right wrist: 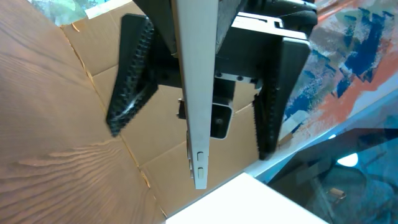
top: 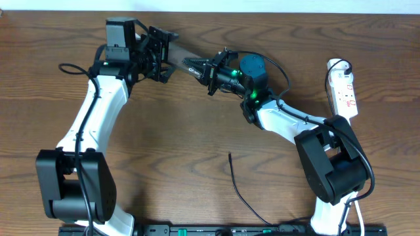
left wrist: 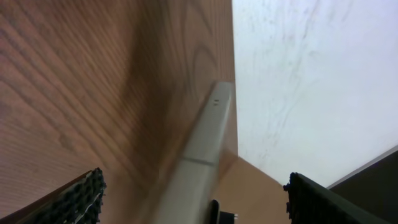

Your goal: Plug charger to phone and switch on socket

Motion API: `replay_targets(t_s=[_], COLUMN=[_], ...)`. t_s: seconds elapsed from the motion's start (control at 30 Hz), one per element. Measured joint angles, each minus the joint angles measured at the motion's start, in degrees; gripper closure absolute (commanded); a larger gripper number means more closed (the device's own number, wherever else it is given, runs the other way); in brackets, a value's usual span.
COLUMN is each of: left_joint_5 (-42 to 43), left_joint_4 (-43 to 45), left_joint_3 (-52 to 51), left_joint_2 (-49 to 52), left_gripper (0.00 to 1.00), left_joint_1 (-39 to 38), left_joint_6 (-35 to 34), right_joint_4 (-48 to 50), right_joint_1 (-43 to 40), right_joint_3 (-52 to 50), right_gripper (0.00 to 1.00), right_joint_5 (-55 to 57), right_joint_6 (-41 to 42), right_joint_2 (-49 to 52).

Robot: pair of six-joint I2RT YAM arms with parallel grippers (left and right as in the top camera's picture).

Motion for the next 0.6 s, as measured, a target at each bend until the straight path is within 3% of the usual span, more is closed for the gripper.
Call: replay_targets(t_s=[0.6], left_joint_5=[1.7], left_joint_4=[6.6], left_joint_3=[-2.4], left_joint_2=[0.0], left_gripper=[0.13], left_joint_1=[0.7], left_joint_6=[2.1], right_joint_4=[0.0], right_joint_1=[0.0], right_joint_3=[0.0], right_gripper=[0.98], right_joint_5=[0.0], right_joint_6=[0.0], right_joint_2=[0.0])
